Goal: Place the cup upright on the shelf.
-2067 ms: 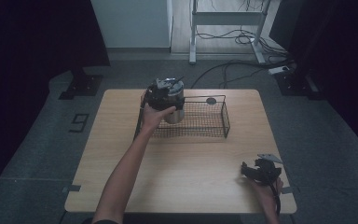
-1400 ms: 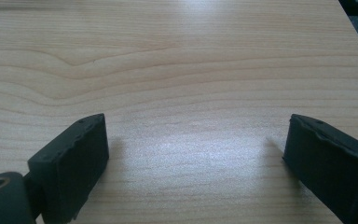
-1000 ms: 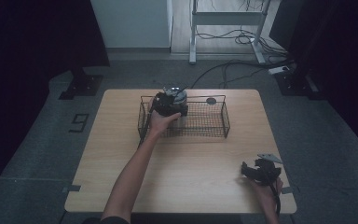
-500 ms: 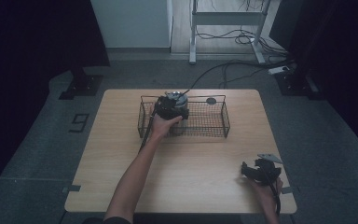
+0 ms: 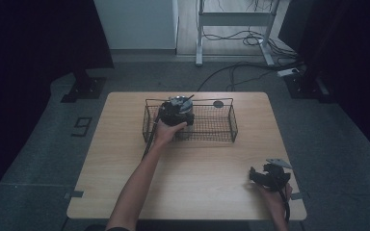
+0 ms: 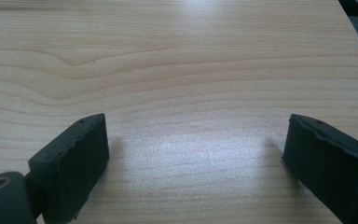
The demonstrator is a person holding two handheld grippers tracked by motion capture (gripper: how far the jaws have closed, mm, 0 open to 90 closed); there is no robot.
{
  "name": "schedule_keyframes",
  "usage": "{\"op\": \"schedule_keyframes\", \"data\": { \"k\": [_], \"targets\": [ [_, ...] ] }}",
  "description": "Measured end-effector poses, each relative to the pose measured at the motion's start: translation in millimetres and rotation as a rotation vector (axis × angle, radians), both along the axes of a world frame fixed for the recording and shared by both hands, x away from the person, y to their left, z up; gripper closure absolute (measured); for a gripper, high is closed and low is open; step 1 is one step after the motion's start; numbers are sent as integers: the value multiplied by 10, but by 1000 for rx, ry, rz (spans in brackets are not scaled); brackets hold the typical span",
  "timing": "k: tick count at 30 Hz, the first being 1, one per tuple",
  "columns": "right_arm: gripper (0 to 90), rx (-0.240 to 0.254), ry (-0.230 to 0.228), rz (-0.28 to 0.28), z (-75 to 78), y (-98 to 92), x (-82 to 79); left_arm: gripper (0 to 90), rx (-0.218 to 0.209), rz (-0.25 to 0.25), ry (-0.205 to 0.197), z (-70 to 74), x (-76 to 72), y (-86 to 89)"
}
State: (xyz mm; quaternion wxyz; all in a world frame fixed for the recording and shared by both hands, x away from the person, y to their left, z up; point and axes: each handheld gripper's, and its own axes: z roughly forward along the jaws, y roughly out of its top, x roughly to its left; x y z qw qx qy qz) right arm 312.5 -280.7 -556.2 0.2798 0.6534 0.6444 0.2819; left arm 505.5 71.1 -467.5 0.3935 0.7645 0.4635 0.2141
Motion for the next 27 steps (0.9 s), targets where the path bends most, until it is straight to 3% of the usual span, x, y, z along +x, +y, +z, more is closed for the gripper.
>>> {"op": "schedule_keyframes", "data": {
  "k": [1, 2, 5, 9, 13, 16, 27],
  "targets": [
    [64, 0, 0, 0, 0, 0, 0, 35, -1, 5, 1, -1, -1, 0],
    [64, 0, 0, 0, 0, 0, 0, 0, 27, 36, -4, -4, -12, -18],
    [64, 0, 0, 0, 0, 0, 0, 0, 58, 29, -24, -10, -45, -34],
    [64, 0, 0, 0, 0, 0, 0, 0, 96, 14, -83, 26, -117, -24],
    [64, 0, 0, 0, 0, 0, 0, 0, 68, 13, -101, 116, -168, 45],
    [64, 0, 0, 0, 0, 0, 0, 1, 29, 0, -85, 188, -218, 106],
    [63, 1, 2, -3, 1, 0, -1, 44, 34, -24, -93, 305, -373, 208]
  ]
}}
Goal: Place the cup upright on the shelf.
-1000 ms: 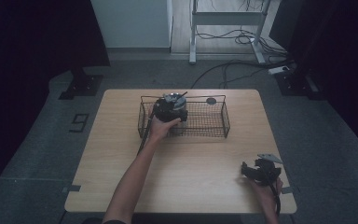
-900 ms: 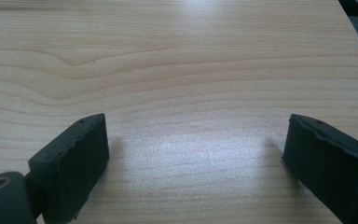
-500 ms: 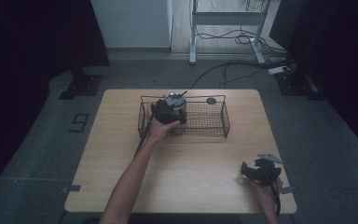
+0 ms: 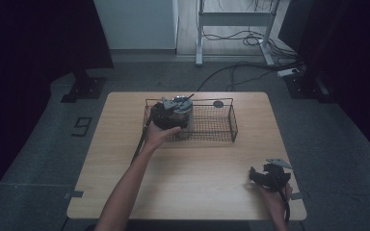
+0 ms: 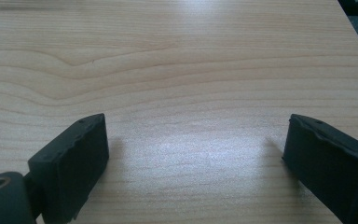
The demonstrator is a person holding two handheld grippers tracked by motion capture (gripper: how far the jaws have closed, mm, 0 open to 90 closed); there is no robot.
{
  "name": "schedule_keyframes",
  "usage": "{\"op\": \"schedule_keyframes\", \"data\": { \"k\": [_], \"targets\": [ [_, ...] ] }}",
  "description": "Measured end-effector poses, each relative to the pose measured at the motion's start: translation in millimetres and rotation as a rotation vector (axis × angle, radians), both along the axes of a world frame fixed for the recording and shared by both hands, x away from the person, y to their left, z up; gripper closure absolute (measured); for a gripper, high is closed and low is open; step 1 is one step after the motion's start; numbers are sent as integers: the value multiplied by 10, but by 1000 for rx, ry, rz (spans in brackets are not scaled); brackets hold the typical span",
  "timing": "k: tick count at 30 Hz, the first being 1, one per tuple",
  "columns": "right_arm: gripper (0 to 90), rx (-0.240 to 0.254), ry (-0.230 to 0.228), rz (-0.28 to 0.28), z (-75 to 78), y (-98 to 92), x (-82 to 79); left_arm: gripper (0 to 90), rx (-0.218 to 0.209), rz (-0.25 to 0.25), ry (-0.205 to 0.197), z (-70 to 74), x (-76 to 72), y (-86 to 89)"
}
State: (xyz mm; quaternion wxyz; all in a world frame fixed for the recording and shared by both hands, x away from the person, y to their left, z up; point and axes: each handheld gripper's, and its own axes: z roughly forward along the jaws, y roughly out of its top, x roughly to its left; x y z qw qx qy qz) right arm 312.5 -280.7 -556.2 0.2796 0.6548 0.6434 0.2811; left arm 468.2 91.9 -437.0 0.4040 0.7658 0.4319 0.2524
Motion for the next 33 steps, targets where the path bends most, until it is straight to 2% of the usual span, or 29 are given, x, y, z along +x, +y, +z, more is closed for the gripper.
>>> {"op": "schedule_keyframes", "data": {
  "k": [8, 13, 18, 19, 20, 21, 22, 23, 33],
  "targets": [
    [63, 0, 0, 0, 0, 0, 0, 53, -14, -16, -12, 25, -145, 51],
    [64, 0, 0, -1, 0, 0, 0, 55, -12, -40, -2, 22, -237, 91],
    [64, 0, 0, -1, 0, 0, 0, 58, -25, -64, -1, 16, -402, 161],
    [64, -1, -1, 0, 0, -2, 1, 62, -30, -75, 5, 3, -487, 193],
    [64, -1, -1, 0, 0, -2, 1, 61, -30, -75, 5, 3, -487, 193],
    [65, 1, 0, -1, 0, -1, 0, 61, -27, -84, 6, -24, -565, 228],
    [65, 1, 0, -1, 0, -1, 0, 61, -27, -84, 6, -24, -565, 228],
    [65, 3, 2, -3, 3, 0, -1, 61, -22, -93, 15, -55, -633, 272],
    [69, 3, -1, -3, 2, -4, -6, 76, -37, -94, 57, -177, -889, 538]
  ]
}}
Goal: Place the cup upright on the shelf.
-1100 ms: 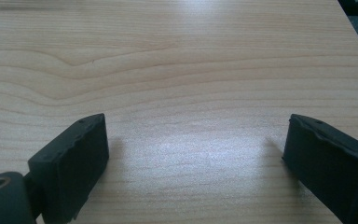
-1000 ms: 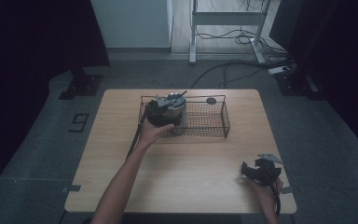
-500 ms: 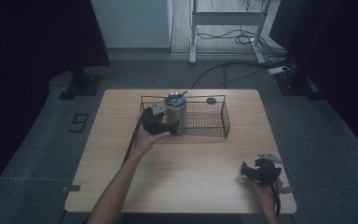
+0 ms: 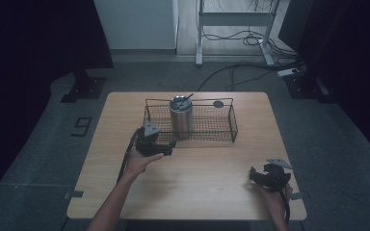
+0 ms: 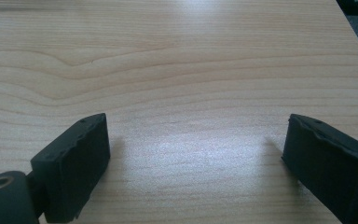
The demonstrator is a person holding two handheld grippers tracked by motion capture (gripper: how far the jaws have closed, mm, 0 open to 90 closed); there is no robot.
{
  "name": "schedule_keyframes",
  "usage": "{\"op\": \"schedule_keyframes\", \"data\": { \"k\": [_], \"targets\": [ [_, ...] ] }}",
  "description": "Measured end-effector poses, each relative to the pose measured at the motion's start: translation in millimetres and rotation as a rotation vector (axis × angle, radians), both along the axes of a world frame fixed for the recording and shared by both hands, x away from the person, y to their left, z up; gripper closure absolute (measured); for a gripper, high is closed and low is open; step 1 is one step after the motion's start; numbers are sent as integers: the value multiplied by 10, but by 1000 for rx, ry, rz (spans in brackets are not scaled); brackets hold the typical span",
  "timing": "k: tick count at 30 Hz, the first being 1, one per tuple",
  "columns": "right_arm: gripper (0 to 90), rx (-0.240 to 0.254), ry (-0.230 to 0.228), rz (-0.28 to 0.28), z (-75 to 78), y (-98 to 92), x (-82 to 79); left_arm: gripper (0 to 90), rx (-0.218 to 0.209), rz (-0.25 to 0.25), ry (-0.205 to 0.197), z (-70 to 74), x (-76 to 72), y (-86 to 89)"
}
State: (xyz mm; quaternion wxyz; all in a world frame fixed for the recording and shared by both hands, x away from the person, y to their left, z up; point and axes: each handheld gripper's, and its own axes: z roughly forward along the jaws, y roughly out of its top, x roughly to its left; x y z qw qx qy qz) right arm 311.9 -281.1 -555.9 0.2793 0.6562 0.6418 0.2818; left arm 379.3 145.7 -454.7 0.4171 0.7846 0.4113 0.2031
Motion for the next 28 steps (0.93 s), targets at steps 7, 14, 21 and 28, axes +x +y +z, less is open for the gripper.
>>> {"op": "schedule_keyframes", "data": {
  "k": [7, 14, 21, 28],
  "targets": [
    [70, 0, 0, -1, 0, -1, 0, 90, -37, 4, 8, -95, -278, 180],
    [70, 0, 0, -2, 0, -1, 0, 90, -48, -11, 34, -259, -488, 286],
    [70, 0, 0, -2, 0, -1, 0, 91, -9, -5, 46, -439, -624, 364],
    [70, 0, 0, -3, 0, -1, -1, 125, -24, 2, 50, -495, -650, 381]
  ]
}}
